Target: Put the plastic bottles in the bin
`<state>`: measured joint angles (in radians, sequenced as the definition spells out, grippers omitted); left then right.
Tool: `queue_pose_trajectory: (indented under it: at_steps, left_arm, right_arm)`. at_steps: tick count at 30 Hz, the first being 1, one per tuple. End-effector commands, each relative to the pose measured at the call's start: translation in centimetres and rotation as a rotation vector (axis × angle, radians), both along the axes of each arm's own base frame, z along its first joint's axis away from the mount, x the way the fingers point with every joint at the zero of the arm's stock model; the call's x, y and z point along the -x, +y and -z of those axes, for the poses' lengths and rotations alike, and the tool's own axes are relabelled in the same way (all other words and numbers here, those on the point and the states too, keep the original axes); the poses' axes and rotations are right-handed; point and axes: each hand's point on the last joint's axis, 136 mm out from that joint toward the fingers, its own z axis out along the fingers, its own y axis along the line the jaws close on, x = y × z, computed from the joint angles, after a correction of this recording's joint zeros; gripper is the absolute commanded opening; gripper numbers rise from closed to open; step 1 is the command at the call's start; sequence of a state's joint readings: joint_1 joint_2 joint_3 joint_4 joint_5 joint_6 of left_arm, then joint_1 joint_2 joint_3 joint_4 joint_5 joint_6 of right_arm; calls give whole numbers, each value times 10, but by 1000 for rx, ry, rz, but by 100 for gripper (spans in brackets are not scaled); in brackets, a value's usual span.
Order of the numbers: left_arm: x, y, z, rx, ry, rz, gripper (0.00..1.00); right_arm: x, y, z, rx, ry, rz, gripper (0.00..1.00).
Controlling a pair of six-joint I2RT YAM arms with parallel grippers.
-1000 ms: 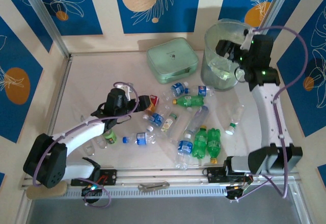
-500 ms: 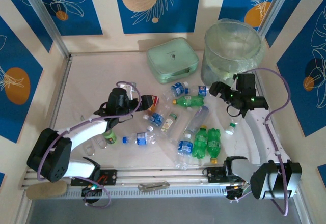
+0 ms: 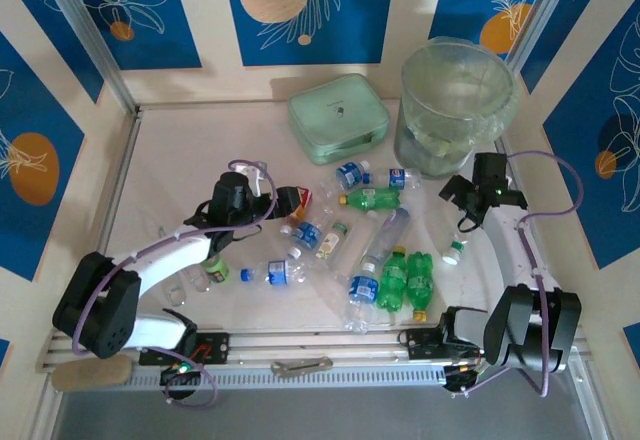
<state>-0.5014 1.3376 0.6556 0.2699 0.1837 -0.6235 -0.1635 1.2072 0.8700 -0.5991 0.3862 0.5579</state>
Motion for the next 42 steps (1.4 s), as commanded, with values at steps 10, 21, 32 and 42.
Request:
queue_pose_trajectory:
  at_steps: [10,21,32,42]
  left_arm:
    - [-3,0,-22,13,-45,-3,99]
    - [-1,2,-22,7,-40,-8,99]
    - [-1,4,-21,6,-38,-15,99]
    - [0,5,-21,10,-37,-20,99]
  right_arm:
    - [-4,-19,54,-79,87,41,99]
    - [-6,-12,91,-151,157,25,98]
    - [-3,-9,103,-164,189,17,82]
    - [-3,-9,99,-163,176,14,63]
